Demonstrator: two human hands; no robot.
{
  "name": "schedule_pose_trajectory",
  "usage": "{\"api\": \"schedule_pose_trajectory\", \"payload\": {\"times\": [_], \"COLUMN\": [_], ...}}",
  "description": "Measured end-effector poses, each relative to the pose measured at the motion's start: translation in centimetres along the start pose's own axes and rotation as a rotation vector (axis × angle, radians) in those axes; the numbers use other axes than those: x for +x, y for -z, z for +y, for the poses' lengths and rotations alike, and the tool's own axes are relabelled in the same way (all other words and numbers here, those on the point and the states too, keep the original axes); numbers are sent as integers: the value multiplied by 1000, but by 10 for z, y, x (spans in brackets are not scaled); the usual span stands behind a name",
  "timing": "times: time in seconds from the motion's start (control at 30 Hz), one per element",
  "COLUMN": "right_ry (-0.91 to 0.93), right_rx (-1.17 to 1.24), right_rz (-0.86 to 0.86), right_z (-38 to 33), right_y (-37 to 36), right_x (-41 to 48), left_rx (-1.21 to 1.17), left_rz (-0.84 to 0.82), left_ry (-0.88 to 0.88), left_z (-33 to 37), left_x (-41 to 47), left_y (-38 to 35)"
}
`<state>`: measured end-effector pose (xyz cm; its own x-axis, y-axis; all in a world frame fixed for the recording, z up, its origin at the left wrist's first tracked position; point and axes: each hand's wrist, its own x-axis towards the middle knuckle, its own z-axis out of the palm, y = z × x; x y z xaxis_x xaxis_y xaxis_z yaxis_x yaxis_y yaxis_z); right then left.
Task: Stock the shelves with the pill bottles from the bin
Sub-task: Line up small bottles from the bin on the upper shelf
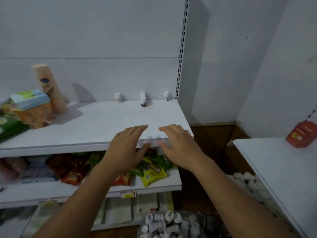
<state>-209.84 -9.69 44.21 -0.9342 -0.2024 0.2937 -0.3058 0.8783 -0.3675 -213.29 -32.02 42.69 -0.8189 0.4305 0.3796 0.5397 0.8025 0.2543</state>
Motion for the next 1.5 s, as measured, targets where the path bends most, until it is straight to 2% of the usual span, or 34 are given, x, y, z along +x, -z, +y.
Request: {"api": "schedule_pose_trajectory", "payload": {"times": [0.17,0.3,0.53,0.73,0.9,1.07,1.23,1.4,1.5], "right_ry": [-55,-199,-457,-586,-582,-546,-559,-626,-643], "right_rx": [43,155,269,260,137,-17,-117,-97,21], "right_rz": [-51,-174,-429,-609,-702,-729,-700,-591,-508], "right_z": [17,45,93,113,115,117,120,126,126], "right_y": [-41,-87,-176,-235,-289,-335,-364,-380,-374], "right_x": [-75,-126,-194,-229,-241,-246,-248,-252,-254], "left_rx": [-43,-140,-260,-300,-317,-293,-247,-228,-270], "left_rz": [-81,-275,-497,-668,-794,-803,-715,-652,-620], "left_ry": [47,181,309,388,401,340,342,374,445], "left_z": [22,28,21,6,0,-3,-1,2,3], "left_x": [-72,-117,-165,-192,-214,-231,-239,-242,-242], "left_y": [-56,-113,-191,-254,-315,-369,-396,-412,-413]}}
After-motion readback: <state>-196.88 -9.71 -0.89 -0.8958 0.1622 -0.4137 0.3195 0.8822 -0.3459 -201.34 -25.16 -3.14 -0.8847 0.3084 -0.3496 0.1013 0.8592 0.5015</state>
